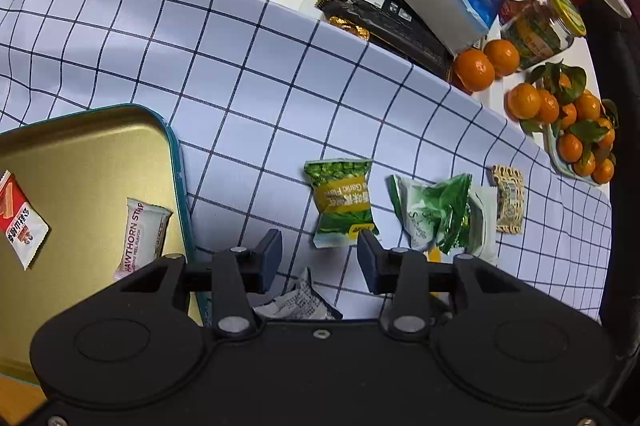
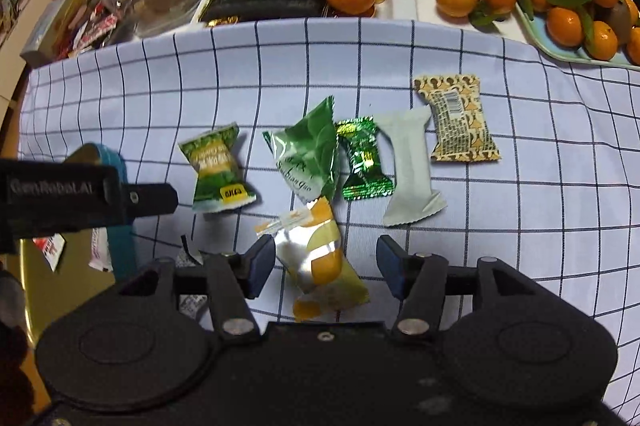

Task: Organize snacks
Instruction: 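Grasp the green pea snack bag with the left tool while the right tool grasps the yellow-and-white packet, then carry both snacks over the gold tray and open both tools to release them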

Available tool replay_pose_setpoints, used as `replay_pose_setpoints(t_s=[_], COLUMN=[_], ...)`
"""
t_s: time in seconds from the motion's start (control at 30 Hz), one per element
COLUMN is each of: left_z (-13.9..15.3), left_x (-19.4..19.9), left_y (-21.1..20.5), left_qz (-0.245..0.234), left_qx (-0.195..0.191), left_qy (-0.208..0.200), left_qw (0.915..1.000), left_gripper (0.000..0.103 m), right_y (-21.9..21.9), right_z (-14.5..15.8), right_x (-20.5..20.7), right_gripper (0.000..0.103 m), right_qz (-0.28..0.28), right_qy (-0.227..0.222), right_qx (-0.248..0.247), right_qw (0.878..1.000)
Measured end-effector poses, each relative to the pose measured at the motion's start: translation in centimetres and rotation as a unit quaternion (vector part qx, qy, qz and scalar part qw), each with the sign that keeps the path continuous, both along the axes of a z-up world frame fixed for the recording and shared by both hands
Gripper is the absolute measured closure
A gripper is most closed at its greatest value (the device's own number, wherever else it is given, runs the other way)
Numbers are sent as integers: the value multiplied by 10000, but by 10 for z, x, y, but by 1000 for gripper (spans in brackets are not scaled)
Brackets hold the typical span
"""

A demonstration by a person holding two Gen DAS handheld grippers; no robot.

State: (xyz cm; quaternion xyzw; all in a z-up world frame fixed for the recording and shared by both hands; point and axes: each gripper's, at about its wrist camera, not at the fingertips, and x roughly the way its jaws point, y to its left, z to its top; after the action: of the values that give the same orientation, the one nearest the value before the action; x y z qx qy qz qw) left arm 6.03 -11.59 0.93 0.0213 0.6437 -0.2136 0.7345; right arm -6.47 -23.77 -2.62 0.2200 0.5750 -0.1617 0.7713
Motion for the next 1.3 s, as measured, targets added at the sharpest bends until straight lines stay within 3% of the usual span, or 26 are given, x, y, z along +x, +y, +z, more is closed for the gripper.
replay_pose_setpoints(t_s=[0.13, 0.33, 0.4, 0.47, 0.53, 0.93, 1.3], left_z=[0, -3, -5, -8, -11, -26, -33], left_x=[6, 9, 9, 8, 8, 9, 7], left_y=[-5, -13, -17, -23, -28, -49, -64], left_qz=[34, -4, -17, -65, -104, 1, 200], left_qx=[137, -20, 0, 31, 66, 253, 638], left_qy=[-190, -203, -217, -222, -224, -214, -512], left_qw=[9997, 9998, 9998, 9997, 9997, 9995, 9964], left_gripper=[54, 54, 54, 54, 54, 53, 53], right_y=[11, 19, 21, 22, 21, -21, -43], right_z=[-7, -13, -14, -15, -14, 5, 11], right_x=[3, 7, 7, 6, 5, -15, -40], right_gripper=[44, 45, 50, 68, 71, 71, 71], right_qz=[180, 356, 422, 489, 483, -166, -426], right_qy=[173, 293, 319, 329, 355, -26, -160], right_qx=[-282, -355, -364, -327, -361, 43, 208], right_qw=[9993, 9983, 9979, 9977, 9975, 9999, 9987])
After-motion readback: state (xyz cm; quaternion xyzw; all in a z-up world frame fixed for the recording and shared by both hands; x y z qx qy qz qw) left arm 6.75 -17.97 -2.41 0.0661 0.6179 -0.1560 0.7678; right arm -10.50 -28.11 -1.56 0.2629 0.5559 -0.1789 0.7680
